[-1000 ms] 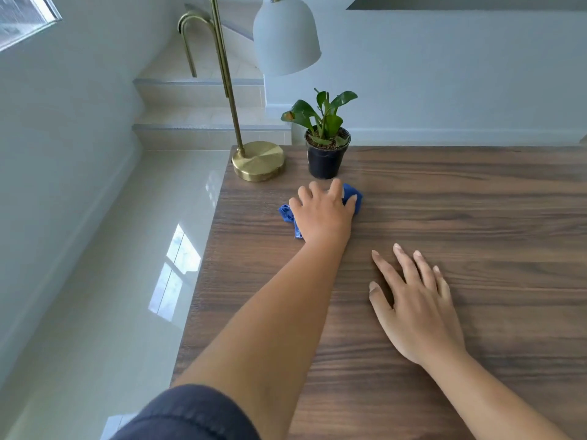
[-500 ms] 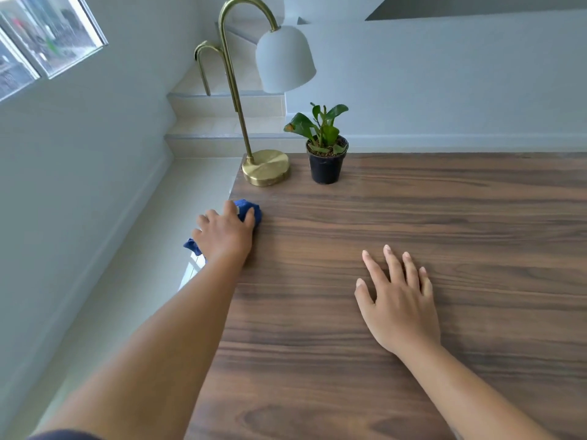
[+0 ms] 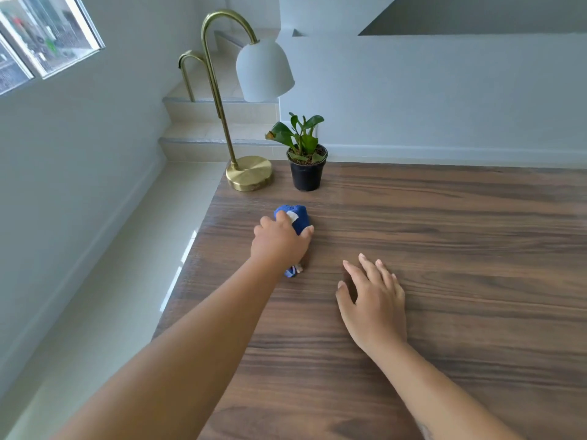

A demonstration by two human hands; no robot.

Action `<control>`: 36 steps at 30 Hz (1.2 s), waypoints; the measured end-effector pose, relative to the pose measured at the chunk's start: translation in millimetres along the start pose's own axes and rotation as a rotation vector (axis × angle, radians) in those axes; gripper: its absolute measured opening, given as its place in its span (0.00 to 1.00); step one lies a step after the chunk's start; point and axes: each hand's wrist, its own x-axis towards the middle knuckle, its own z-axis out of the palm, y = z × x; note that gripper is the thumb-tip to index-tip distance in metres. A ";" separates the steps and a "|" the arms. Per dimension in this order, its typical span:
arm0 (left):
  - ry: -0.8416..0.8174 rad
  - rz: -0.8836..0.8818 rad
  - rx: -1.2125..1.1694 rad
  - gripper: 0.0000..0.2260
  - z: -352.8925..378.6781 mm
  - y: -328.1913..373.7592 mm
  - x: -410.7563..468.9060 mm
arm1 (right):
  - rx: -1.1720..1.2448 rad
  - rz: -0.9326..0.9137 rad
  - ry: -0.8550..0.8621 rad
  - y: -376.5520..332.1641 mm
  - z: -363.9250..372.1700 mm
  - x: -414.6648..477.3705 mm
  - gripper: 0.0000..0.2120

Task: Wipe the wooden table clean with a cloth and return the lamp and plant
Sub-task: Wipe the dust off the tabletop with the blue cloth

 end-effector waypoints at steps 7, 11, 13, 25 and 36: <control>0.270 0.020 -0.101 0.17 -29.4 -100.1 -7.9 | 0.259 0.029 0.153 -66.2 -14.0 65.3 0.29; 0.236 0.146 0.045 0.20 -6.5 -134.0 -12.7 | 0.183 -0.080 -0.068 -129.4 16.7 94.2 0.36; 0.266 0.156 0.054 0.22 0.9 -138.1 -13.7 | 0.074 -0.053 -0.070 -138.9 38.5 98.3 0.30; 0.294 0.164 -0.016 0.21 5.6 -136.5 -12.9 | 0.150 0.009 0.163 -79.4 28.8 151.6 0.15; 0.373 0.040 -0.465 0.14 -3.2 -143.4 -15.4 | 0.344 -0.522 -0.144 -179.6 67.5 140.1 0.13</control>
